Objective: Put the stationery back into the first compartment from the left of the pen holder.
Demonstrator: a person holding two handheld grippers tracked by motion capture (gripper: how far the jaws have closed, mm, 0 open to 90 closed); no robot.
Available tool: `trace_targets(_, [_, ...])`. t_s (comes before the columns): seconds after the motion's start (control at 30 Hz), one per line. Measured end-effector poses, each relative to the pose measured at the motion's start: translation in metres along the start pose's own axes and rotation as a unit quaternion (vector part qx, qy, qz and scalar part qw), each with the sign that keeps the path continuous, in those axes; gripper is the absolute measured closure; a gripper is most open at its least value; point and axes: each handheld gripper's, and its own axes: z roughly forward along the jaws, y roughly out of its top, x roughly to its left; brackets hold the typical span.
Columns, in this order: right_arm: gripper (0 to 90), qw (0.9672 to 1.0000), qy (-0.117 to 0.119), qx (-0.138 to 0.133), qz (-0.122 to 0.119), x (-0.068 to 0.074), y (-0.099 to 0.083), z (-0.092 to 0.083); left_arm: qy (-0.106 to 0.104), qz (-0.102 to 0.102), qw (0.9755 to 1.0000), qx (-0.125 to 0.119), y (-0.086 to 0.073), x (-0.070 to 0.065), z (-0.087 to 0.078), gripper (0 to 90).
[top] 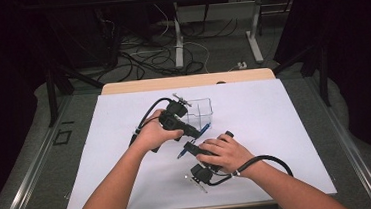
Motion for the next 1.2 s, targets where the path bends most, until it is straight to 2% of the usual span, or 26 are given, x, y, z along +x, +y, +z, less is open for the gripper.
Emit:
trace_targets(0.1, [79.3,1.0000,-0.005,0.003,0.001,-0.004,0.001,0.000,0.025,0.001,0.9990,-0.037,-0.007,0.005,-0.014,60.0])
trace_targets(0.13, [79.3,1.0000,-0.006,-0.002,0.003,-0.005,0.001,0.001,0.032,-0.001,0.9981,-0.052,-0.010,0.007,-0.018,58.1])
trace_targets(0.2, [79.3,0.9999,-0.011,-0.006,0.001,-0.008,0.001,0.001,0.056,0.008,0.9962,-0.066,-0.016,0.012,-0.028,54.8])
trace_targets(0.23, [79.3,0.9999,-0.012,-0.010,-0.003,-0.010,0.000,0.002,0.067,0.007,0.9948,-0.077,-0.019,0.014,-0.032,53.1])
trace_targets(0.27, [79.3,0.9997,-0.018,-0.014,0.007,-0.013,-0.002,0.002,0.080,0.007,0.9933,-0.083,-0.022,0.017,-0.036,48.9])
trace_targets(0.3, [79.3,0.9997,-0.018,-0.014,0.007,-0.013,-0.002,0.002,0.091,0.003,0.9908,-0.100,-0.026,0.020,-0.038,48.9])
trace_targets(0.37, [79.2,0.9993,-0.026,-0.015,0.024,-0.016,-0.005,0.002,0.111,-0.004,0.9869,-0.117,-0.034,0.026,-0.044,46.4])
trace_targets(0.4, [79.2,0.9994,-0.023,-0.010,0.022,-0.018,-0.005,0.002,0.124,-0.006,0.9848,-0.122,-0.037,0.029,-0.046,44.7])
trace_targets(0.5, [79.2,0.9989,-0.029,-0.020,0.032,-0.024,-0.009,0.003,0.142,-0.016,0.9797,-0.141,-0.049,0.037,-0.051,39.2])
trace_targets(0.53, [79.2,0.9984,-0.035,-0.023,0.039,-0.025,-0.011,0.004,0.148,-0.018,0.9779,-0.147,-0.053,0.039,-0.051,37.3])
trace_targets(0.57, [79.2,0.9979,-0.031,-0.022,0.052,-0.025,-0.012,0.004,0.152,-0.020,0.9762,-0.153,-0.056,0.042,-0.052,35.7])
trace_targets(0.63, [79.2,0.9974,-0.034,-0.030,0.056,-0.030,-0.015,0.006,0.169,-0.022,0.9716,-0.164,-0.064,0.046,-0.054,33.5])
trace_targets(0.7, [79.2,0.9955,-0.044,-0.033,0.078,-0.033,-0.018,0.008,0.188,-0.031,0.9671,-0.168,-0.070,0.049,-0.056,32.9])
trace_targets(0.73, [79.2,0.9952,-0.043,-0.036,0.081,-0.036,-0.020,0.008,0.194,-0.033,0.9665,-0.165,-0.073,0.051,-0.058,32.3])
trace_targets(0.8, [79.2,0.9925,-0.043,-0.047,0.105,-0.040,-0.023,0.010,0.212,-0.043,0.9630,-0.161,-0.077,0.056,-0.061,32.1])
trace_targets(0.87, [79.2,0.9888,-0.049,-0.056,0.129,-0.044,-0.026,0.011,0.215,-0.058,0.9611,-0.163,-0.081,0.060,-0.066,32.2])
trace_targets(0.9, [79.2,0.9865,-0.050,-0.062,0.143,-0.047,-0.028,0.012,0.222,-0.066,0.9576,-0.171,-0.083,0.061,-0.067,32.0])
trace_targets(0.93, [79.2,0.9851,-0.049,-0.062,0.152,-0.049,-0.030,0.014,0.223,-0.072,0.9564,-0.175,-0.086,0.064,-0.070,31.1])
trace_targets(1.07, [79.2,0.9750,-0.049,-0.077,0.202,-0.056,-0.039,0.021,0.233,-0.095,0.9490,-0.190,-0.097,0.072,-0.078,23.3])
trace_targets(1.1, [79.2,0.9728,-0.046,-0.078,0.213,-0.059,-0.041,0.022,0.234,-0.100,0.9482,-0.190,-0.100,0.074,-0.079,20.7])
trace_targets(1.13, [79.2,0.9705,-0.046,-0.077,0.224,-0.060,-0.043,0.024,0.235,-0.105,0.9458,-0.198,-0.102,0.075,-0.079,18.3])
trace_targets(1.17, [79.2,0.9685,-0.045,-0.079,0.232,-0.063,-0.044,0.026,0.241,-0.096,0.9459,-0.194,-0.105,0.077,-0.079,15.9])
trace_targets(1.2, [79.2,0.9649,-0.051,-0.084,0.243,-0.064,-0.046,0.028,0.247,-0.092,0.9463,-0.187,-0.108,0.079,-0.080,15.6])
